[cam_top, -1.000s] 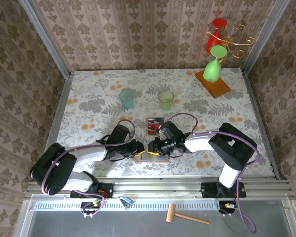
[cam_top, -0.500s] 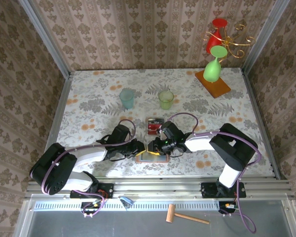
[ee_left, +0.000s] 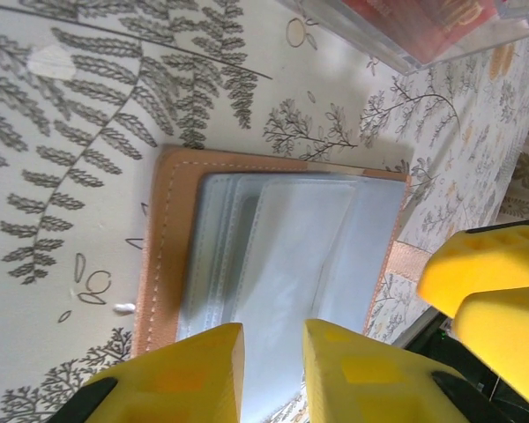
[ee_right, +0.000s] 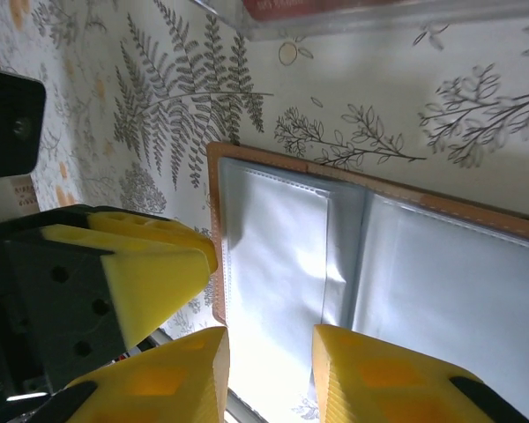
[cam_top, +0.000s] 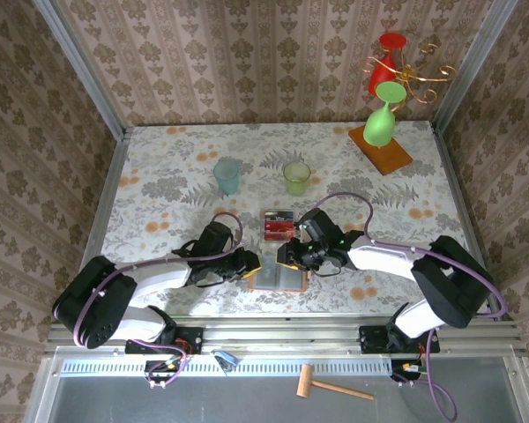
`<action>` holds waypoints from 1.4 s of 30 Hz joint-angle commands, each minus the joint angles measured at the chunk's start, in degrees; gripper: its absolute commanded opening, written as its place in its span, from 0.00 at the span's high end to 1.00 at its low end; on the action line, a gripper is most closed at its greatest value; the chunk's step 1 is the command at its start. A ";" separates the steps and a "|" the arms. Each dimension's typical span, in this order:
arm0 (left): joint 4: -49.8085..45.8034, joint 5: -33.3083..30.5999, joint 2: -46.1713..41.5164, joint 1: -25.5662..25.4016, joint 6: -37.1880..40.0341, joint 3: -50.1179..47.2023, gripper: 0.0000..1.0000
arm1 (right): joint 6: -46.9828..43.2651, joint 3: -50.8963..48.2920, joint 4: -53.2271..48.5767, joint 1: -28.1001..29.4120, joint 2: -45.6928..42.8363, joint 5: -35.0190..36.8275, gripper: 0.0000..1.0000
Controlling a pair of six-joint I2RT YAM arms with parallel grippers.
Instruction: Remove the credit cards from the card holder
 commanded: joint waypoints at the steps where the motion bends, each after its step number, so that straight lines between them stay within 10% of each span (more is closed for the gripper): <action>1: 0.58 1.14 0.57 -0.70 -0.39 1.85 0.75 | -1.89 -0.22 -2.97 -0.73 -1.38 0.43 0.70; 23: -9.96 -5.33 -1.01 -0.46 4.22 1.45 0.83 | 4.76 1.84 9.42 4.37 10.71 -6.21 0.76; 42: -8.57 -4.44 2.51 -0.06 3.82 -2.16 0.88 | 2.05 0.84 0.21 3.66 7.00 -0.85 0.74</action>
